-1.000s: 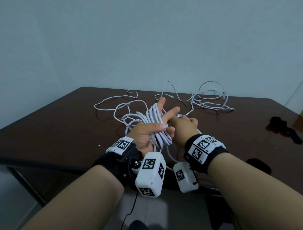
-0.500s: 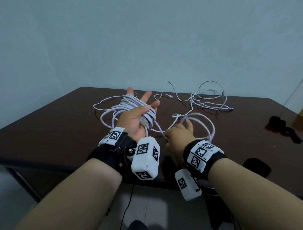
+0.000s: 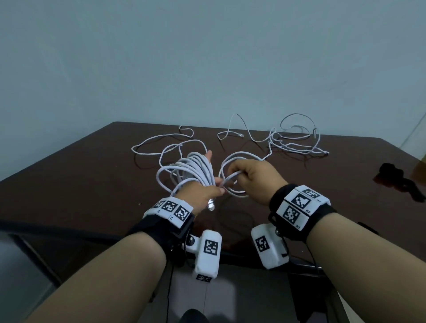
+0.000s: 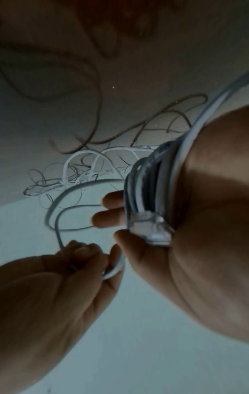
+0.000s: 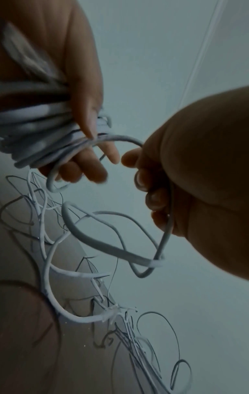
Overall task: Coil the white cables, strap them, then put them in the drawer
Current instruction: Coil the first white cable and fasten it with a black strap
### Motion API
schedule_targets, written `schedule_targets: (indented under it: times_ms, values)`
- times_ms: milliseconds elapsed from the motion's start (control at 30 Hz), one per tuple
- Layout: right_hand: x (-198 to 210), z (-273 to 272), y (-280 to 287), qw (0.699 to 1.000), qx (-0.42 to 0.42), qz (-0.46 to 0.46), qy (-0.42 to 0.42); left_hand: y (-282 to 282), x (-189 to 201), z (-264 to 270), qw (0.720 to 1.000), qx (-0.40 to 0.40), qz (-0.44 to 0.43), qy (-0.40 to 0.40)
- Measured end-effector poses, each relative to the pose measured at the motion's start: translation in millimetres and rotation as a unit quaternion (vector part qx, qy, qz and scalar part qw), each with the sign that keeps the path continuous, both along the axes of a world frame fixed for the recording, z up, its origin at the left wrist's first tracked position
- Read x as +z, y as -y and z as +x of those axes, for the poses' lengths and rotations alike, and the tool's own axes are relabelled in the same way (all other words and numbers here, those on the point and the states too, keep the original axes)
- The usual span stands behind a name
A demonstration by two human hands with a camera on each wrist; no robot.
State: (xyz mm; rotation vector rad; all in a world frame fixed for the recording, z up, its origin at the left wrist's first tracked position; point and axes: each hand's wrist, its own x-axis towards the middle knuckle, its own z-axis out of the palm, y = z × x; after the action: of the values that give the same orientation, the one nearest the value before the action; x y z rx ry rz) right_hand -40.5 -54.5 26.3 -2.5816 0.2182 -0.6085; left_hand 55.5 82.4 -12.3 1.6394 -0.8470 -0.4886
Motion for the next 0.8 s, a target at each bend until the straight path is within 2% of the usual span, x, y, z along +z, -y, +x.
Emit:
schedule_targets:
  times_ms: [67, 133, 233, 300, 500, 600, 700, 800]
  values:
    - [0, 1, 1, 1.0, -0.012, 0.022, 0.014, -1, 3, -2, 0.992, -0.012, 0.098, 0.073]
    - [-1, 2, 0, 0.998, -0.017, 0.046, 0.029, 0, 5, -9, 0.988, -0.018, 0.122, 0.096]
    - [-3, 4, 3, 0.994, -0.03, 0.096, 0.041, 1, -1, -11, 0.999, -0.031, 0.034, 0.019]
    - [-5, 5, 10, 0.99, -0.056, 0.119, 0.051, 0, 0, -15, 0.996, -0.057, -0.038, -0.048]
    - [-12, 4, 33, 0.974, -0.146, 0.15, 0.082, -2, 14, -22, 0.958, -0.056, -0.155, -0.236]
    - [-17, 4, 35, 0.969, -0.163, 0.167, 0.077, -4, 20, -23, 0.925, -0.099, -0.201, -0.306]
    - [-19, 3, 36, 0.975, -0.184, 0.121, 0.035, -5, 23, -23, 0.898, -0.169, -0.23, -0.335]
    - [-16, 1, 31, 0.981, -0.185, 0.029, -0.039, -5, 23, -21, 0.872, -0.228, -0.271, -0.338]
